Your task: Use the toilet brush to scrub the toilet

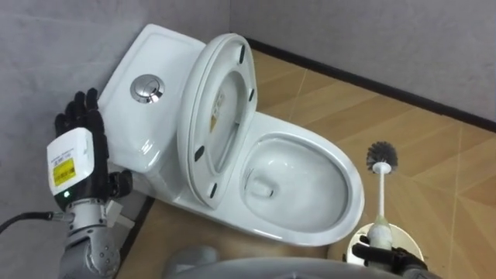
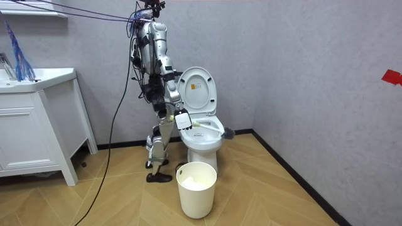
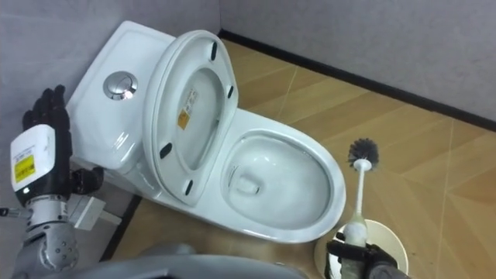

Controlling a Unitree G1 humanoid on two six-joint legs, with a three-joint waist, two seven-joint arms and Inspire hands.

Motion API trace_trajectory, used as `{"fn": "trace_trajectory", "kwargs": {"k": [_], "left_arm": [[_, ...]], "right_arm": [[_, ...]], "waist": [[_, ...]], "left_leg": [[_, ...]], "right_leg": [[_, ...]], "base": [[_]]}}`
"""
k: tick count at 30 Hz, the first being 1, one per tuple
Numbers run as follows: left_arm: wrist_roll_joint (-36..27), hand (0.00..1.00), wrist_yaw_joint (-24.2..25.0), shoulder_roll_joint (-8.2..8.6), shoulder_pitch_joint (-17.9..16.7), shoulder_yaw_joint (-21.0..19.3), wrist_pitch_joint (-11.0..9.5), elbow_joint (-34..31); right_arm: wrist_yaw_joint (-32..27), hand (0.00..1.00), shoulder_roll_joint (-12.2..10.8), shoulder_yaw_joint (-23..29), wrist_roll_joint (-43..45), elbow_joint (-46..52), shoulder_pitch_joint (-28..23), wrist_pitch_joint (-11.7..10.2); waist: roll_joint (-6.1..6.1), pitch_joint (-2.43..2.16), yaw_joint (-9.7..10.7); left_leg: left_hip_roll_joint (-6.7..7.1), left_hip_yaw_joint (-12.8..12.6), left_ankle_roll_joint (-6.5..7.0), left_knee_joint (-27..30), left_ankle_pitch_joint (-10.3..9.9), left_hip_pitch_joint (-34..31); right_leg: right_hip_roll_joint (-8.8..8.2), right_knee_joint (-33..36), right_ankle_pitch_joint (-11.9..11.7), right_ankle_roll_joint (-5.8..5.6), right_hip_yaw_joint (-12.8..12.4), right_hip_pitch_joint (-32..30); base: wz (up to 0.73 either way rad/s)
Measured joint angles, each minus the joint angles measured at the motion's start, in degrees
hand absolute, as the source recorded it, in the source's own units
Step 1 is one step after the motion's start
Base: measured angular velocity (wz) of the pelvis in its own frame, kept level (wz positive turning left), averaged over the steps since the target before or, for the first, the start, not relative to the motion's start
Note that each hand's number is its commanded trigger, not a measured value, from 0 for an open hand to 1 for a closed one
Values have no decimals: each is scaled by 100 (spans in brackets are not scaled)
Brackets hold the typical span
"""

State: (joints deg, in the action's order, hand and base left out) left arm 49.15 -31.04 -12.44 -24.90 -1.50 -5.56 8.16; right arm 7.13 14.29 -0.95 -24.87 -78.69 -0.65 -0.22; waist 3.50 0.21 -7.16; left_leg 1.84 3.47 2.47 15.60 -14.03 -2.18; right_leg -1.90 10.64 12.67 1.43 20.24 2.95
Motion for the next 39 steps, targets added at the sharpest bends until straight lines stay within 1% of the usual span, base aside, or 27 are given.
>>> {"fn": "trace_trajectory", "kwargs": {"k": [5,7,9,13,14,16,20,22,25,29,30,31,32,35,37,38,39], "left_arm": [[62,0,0,-27,0,126,0,68],[186,0,1,-45,0,205,1,98],[286,0,5,-66,8,319,0,126],[452,0,53,-166,14,623,-6,313],[475,0,76,-166,5,631,-6,332],[497,0,146,-255,17,652,-13,508],[431,0,268,-363,52,750,11,838],[430,0,288,-455,92,843,15,920],[435,0,291,-463,142,912,37,1080],[451,0,325,-469,194,976,100,1256],[457,0,326,-483,227,999,133,1290],[457,0,328,-485,242,999,154,1307],[460,0,328,-488,243,998,162,1315],[562,0,328,-501,253,999,280,1328],[590,0,328,-540,263,1026,330,1337],[678,0,328,-581,285,1068,393,1353],[712,0,332,-632,290,1085,407,1356]], "right_arm": [[37,100,0,-16,40,-13,16,-15],[71,100,0,-35,64,-8,18,-18],[123,100,1,-71,65,-9,20,-18],[184,100,3,-52,235,13,82,-26],[185,100,3,-34,302,10,104,-25],[196,100,12,-3,532,25,201,-22],[258,100,79,-26,587,92,261,-23],[341,100,121,-47,581,101,320,-23],[435,100,204,-64,654,87,498,21],[550,100,246,-65,798,87,661,44],[586,100,246,-65,813,88,690,64],[602,100,246,-64,818,88,722,146],[604,100,248,-63,818,88,731,175],[607,100,277,-61,817,99,743,304],[605,100,330,-62,827,99,750,379],[602,100,378,-66,841,99,754,406],[601,100,428,-71,864,103,759,410]], "waist": [[-16,-2,77],[-3,4,80],[13,13,85],[22,15,163],[18,13,189],[36,17,260],[71,22,282],[90,16,282],[65,3,296],[50,-10,293],[55,-11,297],[63,-15,292],[68,-19,287],[94,-25,286],[106,-27,273],[109,-25,255],[115,-23,246]], "left_leg": [[1,-5,-24,-141,83,99],[1,-15,-36,-229,140,142],[1,-12,-41,-237,152,162],[2,-27,-43,-237,166,166],[2,-30,-42,-237,167,167],[1,-41,-41,-239,170,175],[-9,-145,-41,-237,170,174],[-11,-157,-41,-234,170,151],[-10,-165,-35,-245,174,144],[-8,-157,-35,-289,198,165],[-5,-165,-41,-316,221,170],[-4,-172,-45,-363,254,183],[-4,-173,-49,-401,273,196],[-5,-176,-67,-470,316,232],[-7,-180,-74,-491,328,244],[-7,-184,-76,-491,330,245],[-8,-185,-77,-491,331,242]], "right_leg": [[0,-1,-12,19,-26,-1],[0,-1,-22,35,-50,-7],[0,-4,-24,39,-50,-4],[0,-9,-26,45,-68,-4],[0,-9,-27,46,-70,-4],[2,-11,-29,50,-82,-2],[6,-13,-33,55,-143,-24],[5,-7,-33,55,-150,-53],[0,30,-34,57,-187,-94],[0,38,-34,57,-191,-86],[0,35,-36,60,-190,-91],[-1,24,-40,68,-191,-96],[0,10,-43,73,-192,-94],[4,4,-52,88,-192,-95],[9,-3,-55,94,-195,-97],[11,-6,-57,97,-202,-101],[11,-7,-58,99,-205,-108]], "base": [[-2],[-2],[0],[0],[0],[-2],[-8],[-2],[-4],[0],[0],[0],[0],[-1],[-2],[0],[0]]}}
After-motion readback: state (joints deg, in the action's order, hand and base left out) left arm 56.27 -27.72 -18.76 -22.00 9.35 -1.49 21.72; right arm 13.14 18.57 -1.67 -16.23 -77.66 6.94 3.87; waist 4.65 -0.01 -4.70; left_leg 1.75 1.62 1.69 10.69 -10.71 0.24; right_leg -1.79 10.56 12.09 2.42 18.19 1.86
